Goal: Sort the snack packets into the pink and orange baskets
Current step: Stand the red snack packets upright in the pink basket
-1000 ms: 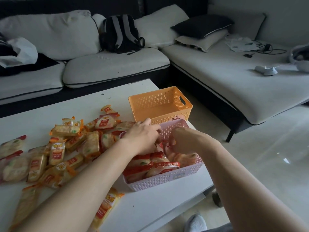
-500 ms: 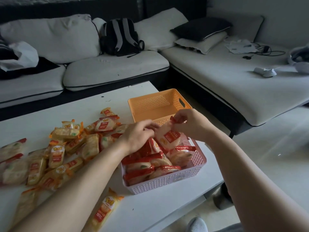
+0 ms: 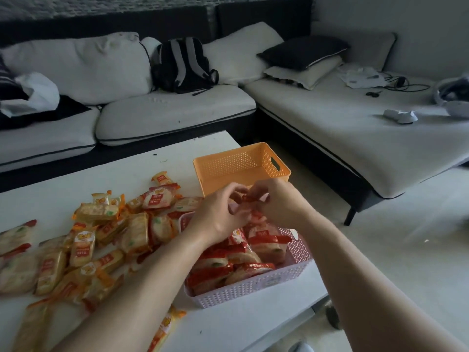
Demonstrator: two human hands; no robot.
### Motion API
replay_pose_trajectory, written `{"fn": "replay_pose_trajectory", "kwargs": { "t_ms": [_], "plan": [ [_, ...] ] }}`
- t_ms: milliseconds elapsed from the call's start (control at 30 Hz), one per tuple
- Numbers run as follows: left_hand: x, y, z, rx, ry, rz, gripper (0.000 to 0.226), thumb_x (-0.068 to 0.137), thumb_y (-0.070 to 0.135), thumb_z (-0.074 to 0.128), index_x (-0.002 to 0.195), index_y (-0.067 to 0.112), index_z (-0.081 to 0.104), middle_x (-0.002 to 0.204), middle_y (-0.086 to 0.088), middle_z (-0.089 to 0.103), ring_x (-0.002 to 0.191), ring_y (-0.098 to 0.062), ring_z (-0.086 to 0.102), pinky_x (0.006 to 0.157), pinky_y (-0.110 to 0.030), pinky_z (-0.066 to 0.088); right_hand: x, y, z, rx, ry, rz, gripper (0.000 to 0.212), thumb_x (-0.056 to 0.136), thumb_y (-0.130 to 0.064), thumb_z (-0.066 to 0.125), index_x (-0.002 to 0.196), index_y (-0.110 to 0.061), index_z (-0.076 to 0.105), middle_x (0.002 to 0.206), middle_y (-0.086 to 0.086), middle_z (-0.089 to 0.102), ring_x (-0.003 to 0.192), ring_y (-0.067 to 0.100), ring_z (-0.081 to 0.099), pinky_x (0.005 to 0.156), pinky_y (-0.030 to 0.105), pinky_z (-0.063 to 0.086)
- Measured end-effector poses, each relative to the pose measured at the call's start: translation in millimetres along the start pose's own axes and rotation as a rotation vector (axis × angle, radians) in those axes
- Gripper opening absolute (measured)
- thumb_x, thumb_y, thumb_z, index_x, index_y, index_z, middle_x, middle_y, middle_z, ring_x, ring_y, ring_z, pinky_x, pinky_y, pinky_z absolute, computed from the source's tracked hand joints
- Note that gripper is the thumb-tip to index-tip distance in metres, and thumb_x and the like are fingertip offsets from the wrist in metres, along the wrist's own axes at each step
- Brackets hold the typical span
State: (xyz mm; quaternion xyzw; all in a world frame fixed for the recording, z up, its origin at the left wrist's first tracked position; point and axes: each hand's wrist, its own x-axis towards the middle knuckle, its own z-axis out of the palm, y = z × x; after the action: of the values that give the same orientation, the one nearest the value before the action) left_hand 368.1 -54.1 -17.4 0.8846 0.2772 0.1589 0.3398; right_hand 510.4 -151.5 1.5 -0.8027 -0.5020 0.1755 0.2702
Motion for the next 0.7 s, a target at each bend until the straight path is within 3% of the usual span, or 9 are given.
{"fn": "replay_pose_trajectory", "kwargs": {
  "t_ms": [67, 133, 267, 333, 400, 467, 533, 600, 700],
  "plan": [
    [2, 4, 0, -0.026, 0.022, -0.011, 0.034, 0.083, 0.041, 0.079, 0.109, 0.032, 0.06, 0.098, 0.015, 0.068, 0.08, 0.0, 0.064, 0.067, -0.022, 0.052, 0, 1, -6, -0.015, -0.035, -0.099, 0.029, 0.089, -0.002, 0.068, 0.101, -0.027, 0.075, 0.102, -0.011, 0.07, 0.094, 0.01, 0.065, 0.079, 0.029, 0.059],
    [4, 8, 1, -0.018, 0.057, -0.001, 0.029, 0.084, 0.037, 0.079, 0.103, 0.028, 0.058, 0.089, 0.012, 0.068, 0.077, -0.005, 0.067, 0.066, -0.025, 0.056, 0, 2, -7, 0.049, 0.003, -0.165, 0.034, 0.086, 0.004, 0.066, 0.096, -0.027, 0.075, 0.103, -0.012, 0.068, 0.097, 0.007, 0.064, 0.079, 0.024, 0.057],
    [1, 6, 4, 0.021, 0.231, -0.023, 0.02, 0.086, 0.03, 0.077, 0.085, 0.022, 0.059, 0.074, 0.01, 0.065, 0.064, -0.008, 0.06, 0.051, -0.015, 0.041, 2, 11, -4, 0.156, 0.205, 0.017, 0.03, 0.084, 0.003, 0.061, 0.103, -0.019, 0.069, 0.101, -0.007, 0.066, 0.09, 0.01, 0.063, 0.065, 0.016, 0.048],
    [-3, 2, 5, 0.011, 0.314, -0.072, 0.021, 0.085, 0.027, 0.076, 0.077, 0.021, 0.057, 0.07, 0.006, 0.066, 0.061, -0.013, 0.06, 0.047, -0.019, 0.043, 1, 17, 1, 0.021, 0.136, 0.143, 0.023, 0.087, 0.003, 0.054, 0.099, -0.01, 0.068, 0.095, 0.001, 0.067, 0.078, 0.012, 0.062, 0.056, 0.018, 0.047],
    [-7, 1, 3, -0.036, 0.392, -0.108, 0.02, 0.083, 0.03, 0.073, 0.074, 0.023, 0.056, 0.067, 0.004, 0.068, 0.058, -0.017, 0.066, 0.052, -0.035, 0.056, -1, 20, 7, -0.092, -0.003, 0.2, 0.018, 0.088, 0.002, 0.05, 0.092, -0.003, 0.067, 0.085, 0.005, 0.067, 0.067, 0.014, 0.062, 0.05, 0.022, 0.048],
    [-9, 2, 2, -0.083, 0.383, -0.157, 0.019, 0.078, 0.035, 0.069, 0.073, 0.022, 0.056, 0.062, 0.003, 0.069, 0.057, -0.018, 0.069, 0.053, -0.045, 0.059, -2, 21, 14, -0.192, -0.104, 0.21, 0.02, 0.089, 0.001, 0.047, 0.099, 0.0, 0.064, 0.083, 0.007, 0.064, 0.062, 0.014, 0.056, 0.046, 0.022, 0.042],
    [-10, 5, 4, 0.008, 0.294, -0.221, 0.022, 0.076, 0.038, 0.069, 0.071, 0.022, 0.055, 0.06, 0.004, 0.068, 0.058, -0.017, 0.068, 0.057, -0.044, 0.059, -1, 20, 23, -0.259, -0.197, 0.216, 0.028, 0.094, -0.002, 0.047, 0.12, 0.001, 0.058, 0.094, 0.011, 0.065, 0.073, 0.019, 0.061, 0.053, 0.024, 0.045],
    [-13, 7, 8, 0.173, 0.222, -0.265, 0.022, 0.077, 0.036, 0.072, 0.074, 0.022, 0.055, 0.065, 0.006, 0.064, 0.062, -0.014, 0.061, 0.055, -0.034, 0.05, -1, 16, 33, -0.331, -0.312, 0.217, 0.035, 0.098, -0.01, 0.048, 0.132, -0.002, 0.054, 0.118, 0.015, 0.066, 0.101, 0.029, 0.065, 0.073, 0.032, 0.049],
    [-17, 11, 13, 0.4, 0.14, -0.258, 0.034, 0.083, 0.037, 0.071, 0.102, 0.023, 0.047, 0.079, 0.007, 0.057, 0.064, -0.008, 0.05, 0.047, -0.024, 0.032, -1, 16, 44, -0.371, -0.444, 0.233, 0.044, 0.097, -0.029, 0.05, 0.137, -0.012, 0.05, 0.136, 0.016, 0.056, 0.122, 0.034, 0.056, 0.093, 0.041, 0.047]
  ]
}}
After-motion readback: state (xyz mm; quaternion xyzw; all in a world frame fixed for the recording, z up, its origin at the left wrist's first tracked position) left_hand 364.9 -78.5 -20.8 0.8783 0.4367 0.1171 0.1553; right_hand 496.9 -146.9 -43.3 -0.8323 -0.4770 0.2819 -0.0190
